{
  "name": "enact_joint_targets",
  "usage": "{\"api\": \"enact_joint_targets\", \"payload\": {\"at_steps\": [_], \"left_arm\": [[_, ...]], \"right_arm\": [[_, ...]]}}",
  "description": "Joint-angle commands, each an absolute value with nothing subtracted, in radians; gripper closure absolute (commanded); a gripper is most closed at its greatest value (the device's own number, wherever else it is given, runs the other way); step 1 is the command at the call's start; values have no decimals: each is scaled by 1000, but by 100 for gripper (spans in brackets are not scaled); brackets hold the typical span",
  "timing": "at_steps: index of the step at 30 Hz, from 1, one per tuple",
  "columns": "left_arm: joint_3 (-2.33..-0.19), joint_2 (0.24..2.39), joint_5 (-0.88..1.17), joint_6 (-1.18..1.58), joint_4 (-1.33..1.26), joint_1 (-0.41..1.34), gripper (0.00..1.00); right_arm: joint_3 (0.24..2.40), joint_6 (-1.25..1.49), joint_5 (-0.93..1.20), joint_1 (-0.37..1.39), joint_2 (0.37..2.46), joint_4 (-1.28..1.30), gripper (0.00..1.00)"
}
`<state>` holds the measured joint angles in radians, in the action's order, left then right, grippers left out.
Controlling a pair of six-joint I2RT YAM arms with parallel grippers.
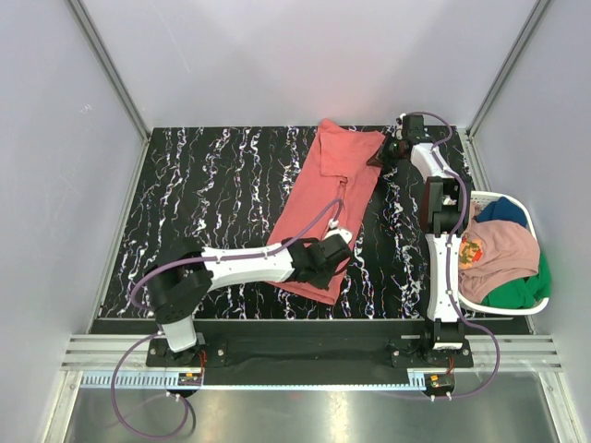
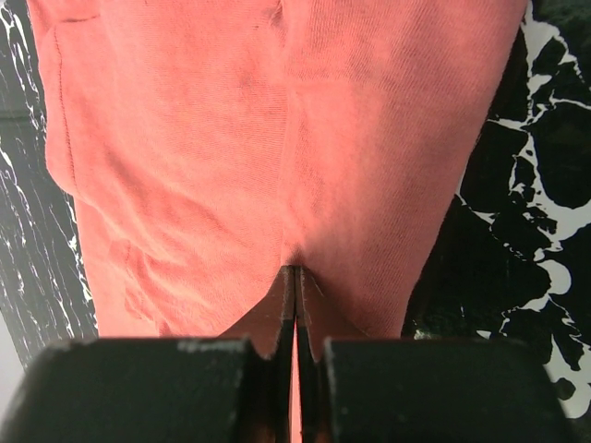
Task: Fold and stack the t-shirts
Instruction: Fold the tshirt
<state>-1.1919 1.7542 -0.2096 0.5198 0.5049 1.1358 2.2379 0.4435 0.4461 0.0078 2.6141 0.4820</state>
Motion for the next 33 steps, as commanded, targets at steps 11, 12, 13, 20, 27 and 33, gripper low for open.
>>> {"api": "enact_joint_targets", "payload": {"at_steps": [11,12,13,20,27,33], "left_arm": [[-993,1775,-183,554,379,1135,94],[-977,1755,-164,555,370,1138,94],[-971,1747,-152,558,358,1138,93],[-977,1631,-6,612,255,1141,82],[-1092,1477,61,569,409,1056,62],[-979,1358,83,539,466,716,58]], "right_arm": [[2289,416,431,-55,2638,534,100],[2310,414,431,-57,2652,537,100],[2324,411,433,-57,2658,538,99],[2442,370,544,-55,2669,592,88],[2128,431,440,-55,2338,586,44],[1627,572,258,21,1876,658,26]]}}
